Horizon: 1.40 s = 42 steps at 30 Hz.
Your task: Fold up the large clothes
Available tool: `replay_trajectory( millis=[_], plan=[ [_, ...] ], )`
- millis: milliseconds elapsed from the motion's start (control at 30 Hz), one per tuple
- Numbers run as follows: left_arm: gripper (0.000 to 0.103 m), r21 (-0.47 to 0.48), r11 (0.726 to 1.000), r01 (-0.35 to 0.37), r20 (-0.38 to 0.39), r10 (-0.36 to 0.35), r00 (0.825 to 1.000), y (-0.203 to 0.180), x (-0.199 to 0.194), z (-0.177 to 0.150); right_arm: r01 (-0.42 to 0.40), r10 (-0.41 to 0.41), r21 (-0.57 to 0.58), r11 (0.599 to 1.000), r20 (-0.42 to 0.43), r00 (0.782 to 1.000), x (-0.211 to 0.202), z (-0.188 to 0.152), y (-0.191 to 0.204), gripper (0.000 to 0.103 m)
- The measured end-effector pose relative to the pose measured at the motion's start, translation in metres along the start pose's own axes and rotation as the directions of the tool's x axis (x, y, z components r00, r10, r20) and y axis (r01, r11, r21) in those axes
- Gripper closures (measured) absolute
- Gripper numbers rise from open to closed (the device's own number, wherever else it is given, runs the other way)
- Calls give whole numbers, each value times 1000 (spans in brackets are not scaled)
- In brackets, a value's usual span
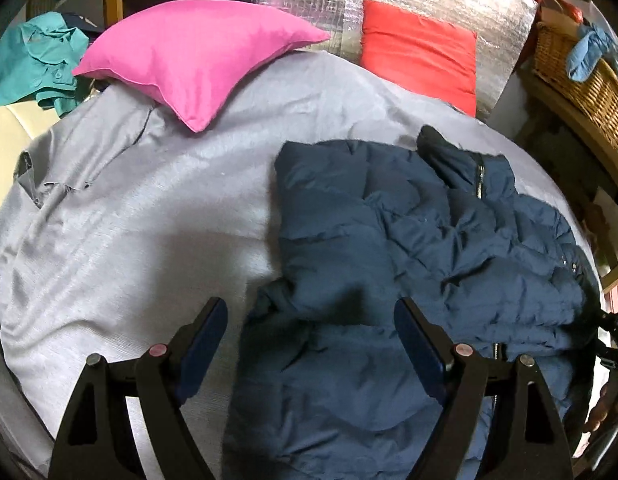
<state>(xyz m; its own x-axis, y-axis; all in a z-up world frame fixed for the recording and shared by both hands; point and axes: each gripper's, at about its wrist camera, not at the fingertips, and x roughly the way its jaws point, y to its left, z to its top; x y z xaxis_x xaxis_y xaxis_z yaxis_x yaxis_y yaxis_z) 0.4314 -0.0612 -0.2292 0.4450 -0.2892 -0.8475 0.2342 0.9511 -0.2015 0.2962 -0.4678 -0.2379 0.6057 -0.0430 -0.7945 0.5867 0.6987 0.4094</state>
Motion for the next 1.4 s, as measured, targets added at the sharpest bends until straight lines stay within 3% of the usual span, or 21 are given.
replay_trajectory(
  millis=[233, 533, 667, 1033, 1267, 1400],
  plan=[
    [18, -62, 998, 29, 13, -28, 1000, 20, 0, 14, 47, -48, 46, 998, 22, 999, -8, 12, -13, 9],
    [18, -113, 992, 58, -21, -61, 998, 28, 16, 26, -3, 2, 40, 999, 21, 1000, 11, 23, -19, 9],
    [18, -151, 983, 104, -33, -110, 993, 32, 22, 28, -78, 78, 37, 996, 0, 997, 16, 24, -29, 9],
    [18, -216, 956, 198, -63, -216, 974, 29, 46, 28, -235, 241, 58, 970, -112, 964, 22, 41, -50, 9],
    [18, -252, 933, 258, -59, -281, 958, 28, 60, 24, -378, 395, 146, 914, -114, 912, 20, 46, -57, 9],
    [18, -244, 935, 256, -64, -279, 958, 26, 68, 22, -364, 383, 133, 922, -159, 910, 31, 40, -44, 9]
  ],
)
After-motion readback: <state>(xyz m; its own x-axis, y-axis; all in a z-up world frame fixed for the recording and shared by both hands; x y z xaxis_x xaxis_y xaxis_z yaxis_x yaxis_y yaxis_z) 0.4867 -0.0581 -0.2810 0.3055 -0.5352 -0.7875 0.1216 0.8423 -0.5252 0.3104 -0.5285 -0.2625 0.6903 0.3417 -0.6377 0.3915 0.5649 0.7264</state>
